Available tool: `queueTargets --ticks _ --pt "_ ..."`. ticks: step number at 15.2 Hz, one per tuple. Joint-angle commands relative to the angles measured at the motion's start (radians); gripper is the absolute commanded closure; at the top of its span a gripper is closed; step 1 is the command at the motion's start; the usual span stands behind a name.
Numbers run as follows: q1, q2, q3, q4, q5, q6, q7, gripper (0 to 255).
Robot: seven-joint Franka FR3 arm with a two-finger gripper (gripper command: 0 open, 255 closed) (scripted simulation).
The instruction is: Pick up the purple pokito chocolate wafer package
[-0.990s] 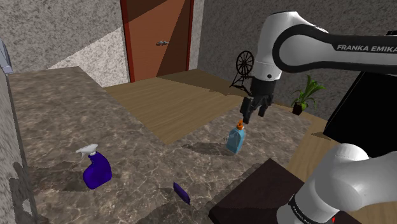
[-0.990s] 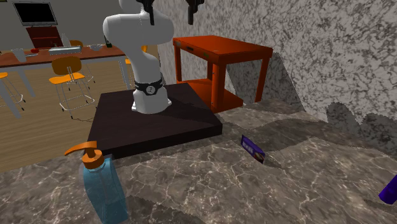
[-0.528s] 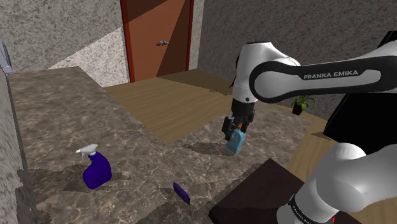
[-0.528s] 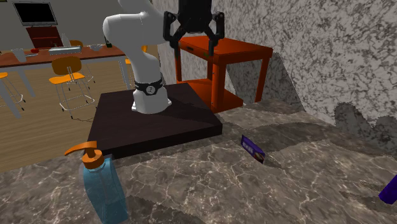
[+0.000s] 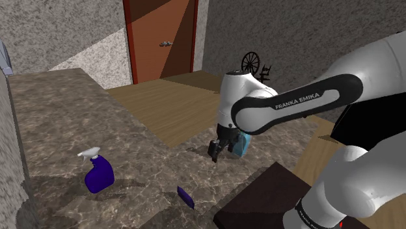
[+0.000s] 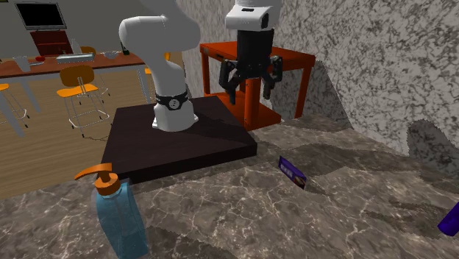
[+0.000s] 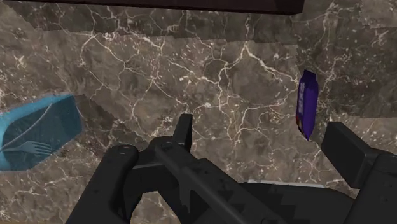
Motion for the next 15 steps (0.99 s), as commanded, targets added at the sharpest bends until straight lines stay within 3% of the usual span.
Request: queueTargets --ticks 1,7,11,15 --pt "0.004 0.074 0.028 0.004 -0.002 0.076 0.019 0" --pt "0.004 0.326 0.104 0.052 -0.078 0.283 0.115 0" --pt "0.015 0.508 0.123 0.113 -0.203 0.396 0.224 0" --pt "0.071 0.687 0.087 0.199 -0.351 0.476 0.344 0"
